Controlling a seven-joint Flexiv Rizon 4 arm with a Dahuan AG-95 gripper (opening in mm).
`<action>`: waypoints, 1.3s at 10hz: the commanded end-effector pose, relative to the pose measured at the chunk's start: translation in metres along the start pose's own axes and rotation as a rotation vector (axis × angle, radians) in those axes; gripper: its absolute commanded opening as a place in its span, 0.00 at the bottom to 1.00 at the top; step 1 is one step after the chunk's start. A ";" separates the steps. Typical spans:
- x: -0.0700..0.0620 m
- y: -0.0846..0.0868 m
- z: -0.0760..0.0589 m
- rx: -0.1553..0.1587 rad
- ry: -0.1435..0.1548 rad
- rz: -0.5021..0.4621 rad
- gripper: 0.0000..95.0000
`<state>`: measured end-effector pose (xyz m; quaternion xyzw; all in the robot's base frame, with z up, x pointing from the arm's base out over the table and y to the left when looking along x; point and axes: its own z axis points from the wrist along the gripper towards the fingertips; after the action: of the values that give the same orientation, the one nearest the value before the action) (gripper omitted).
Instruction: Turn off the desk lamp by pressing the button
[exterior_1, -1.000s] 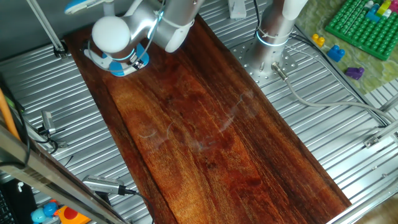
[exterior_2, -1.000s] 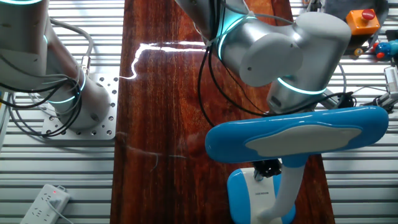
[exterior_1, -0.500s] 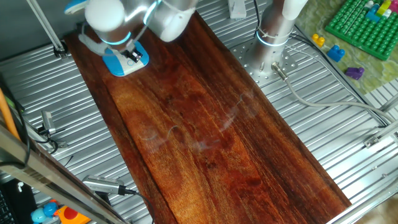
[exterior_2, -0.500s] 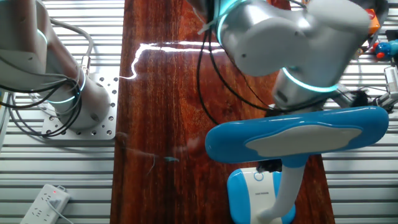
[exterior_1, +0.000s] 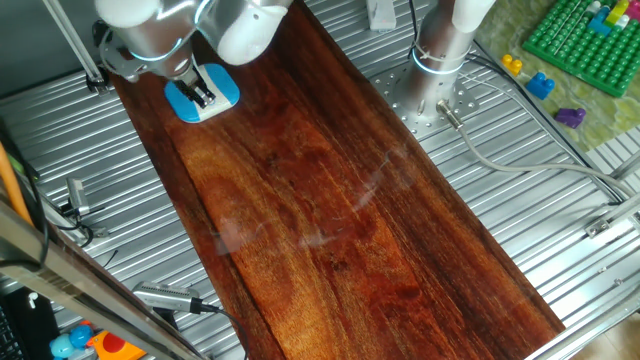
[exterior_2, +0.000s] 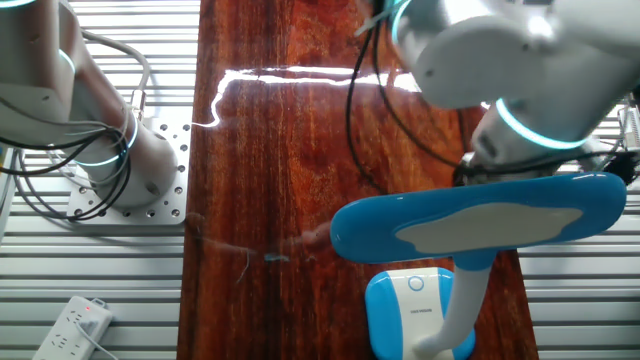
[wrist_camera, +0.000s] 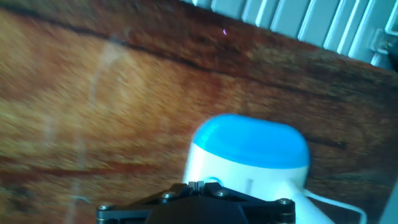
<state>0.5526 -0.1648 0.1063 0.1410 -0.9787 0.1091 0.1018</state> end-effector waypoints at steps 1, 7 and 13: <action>-0.003 0.011 -0.001 0.002 0.019 0.031 0.00; -0.016 0.027 -0.009 -0.004 0.027 0.068 0.00; -0.045 0.039 -0.036 -0.040 0.018 0.110 0.00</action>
<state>0.5925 -0.1069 0.1234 0.0830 -0.9862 0.0954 0.1071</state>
